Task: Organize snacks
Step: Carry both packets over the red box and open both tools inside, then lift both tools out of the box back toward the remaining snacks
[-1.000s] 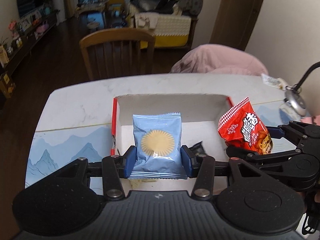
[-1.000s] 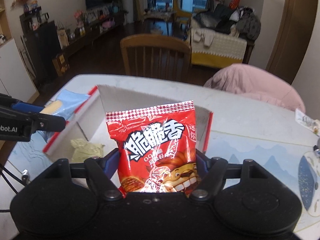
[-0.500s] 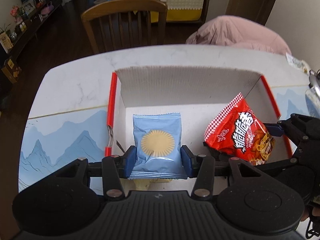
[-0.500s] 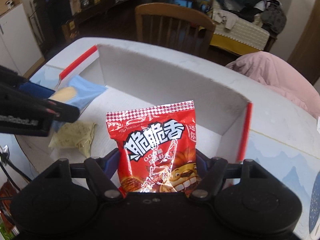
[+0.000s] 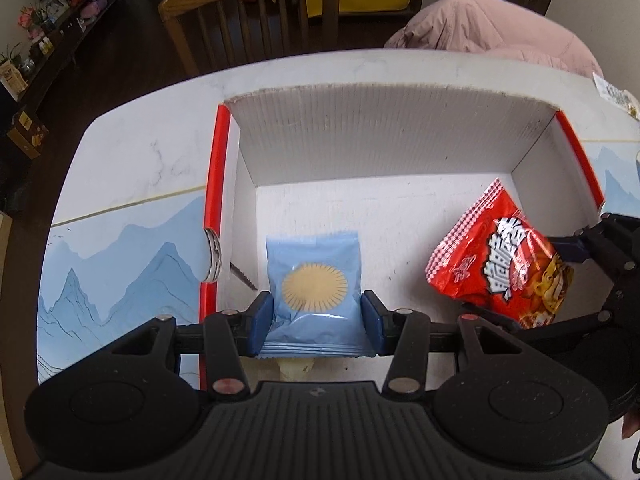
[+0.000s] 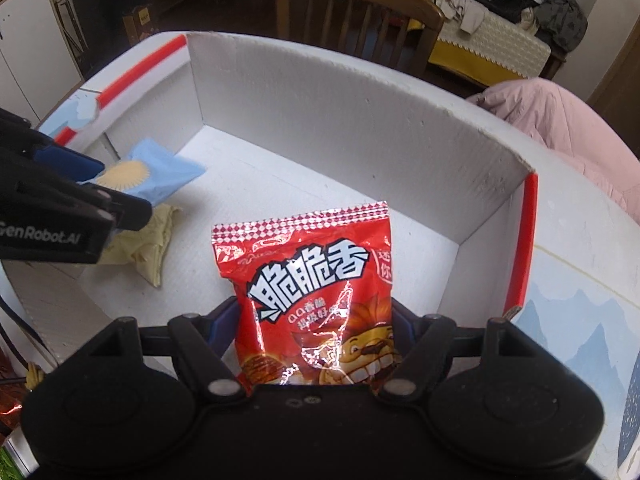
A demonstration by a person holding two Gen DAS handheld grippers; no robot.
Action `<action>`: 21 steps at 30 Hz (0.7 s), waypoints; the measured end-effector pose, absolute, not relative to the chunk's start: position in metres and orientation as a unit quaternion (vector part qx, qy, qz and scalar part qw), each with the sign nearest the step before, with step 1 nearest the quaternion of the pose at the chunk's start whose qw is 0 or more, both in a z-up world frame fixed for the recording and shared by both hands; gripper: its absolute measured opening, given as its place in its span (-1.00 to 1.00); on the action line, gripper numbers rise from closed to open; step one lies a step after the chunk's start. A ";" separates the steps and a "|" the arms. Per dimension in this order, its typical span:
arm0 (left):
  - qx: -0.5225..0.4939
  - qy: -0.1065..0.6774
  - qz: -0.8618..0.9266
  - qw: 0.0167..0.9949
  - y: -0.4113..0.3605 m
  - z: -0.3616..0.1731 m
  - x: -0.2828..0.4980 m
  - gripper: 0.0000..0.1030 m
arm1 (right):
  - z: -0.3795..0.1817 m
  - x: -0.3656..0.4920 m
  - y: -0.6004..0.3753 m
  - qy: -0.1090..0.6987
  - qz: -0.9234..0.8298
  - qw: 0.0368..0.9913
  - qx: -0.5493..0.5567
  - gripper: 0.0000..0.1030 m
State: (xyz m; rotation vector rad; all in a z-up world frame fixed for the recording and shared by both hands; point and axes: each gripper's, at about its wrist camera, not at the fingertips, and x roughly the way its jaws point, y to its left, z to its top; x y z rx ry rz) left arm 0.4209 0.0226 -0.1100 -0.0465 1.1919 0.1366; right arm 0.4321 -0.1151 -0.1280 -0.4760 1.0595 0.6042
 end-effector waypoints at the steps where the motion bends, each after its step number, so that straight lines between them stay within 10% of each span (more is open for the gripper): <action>1: -0.019 0.564 0.063 0.823 0.022 -0.112 0.421 -0.09 | -0.129 0.431 -0.115 0.491 0.282 0.793 -0.225 0.47; 21: -0.050 0.540 0.051 0.839 0.031 -0.088 0.396 -0.03 | -0.099 0.419 -0.129 0.467 0.291 0.814 -0.185 0.61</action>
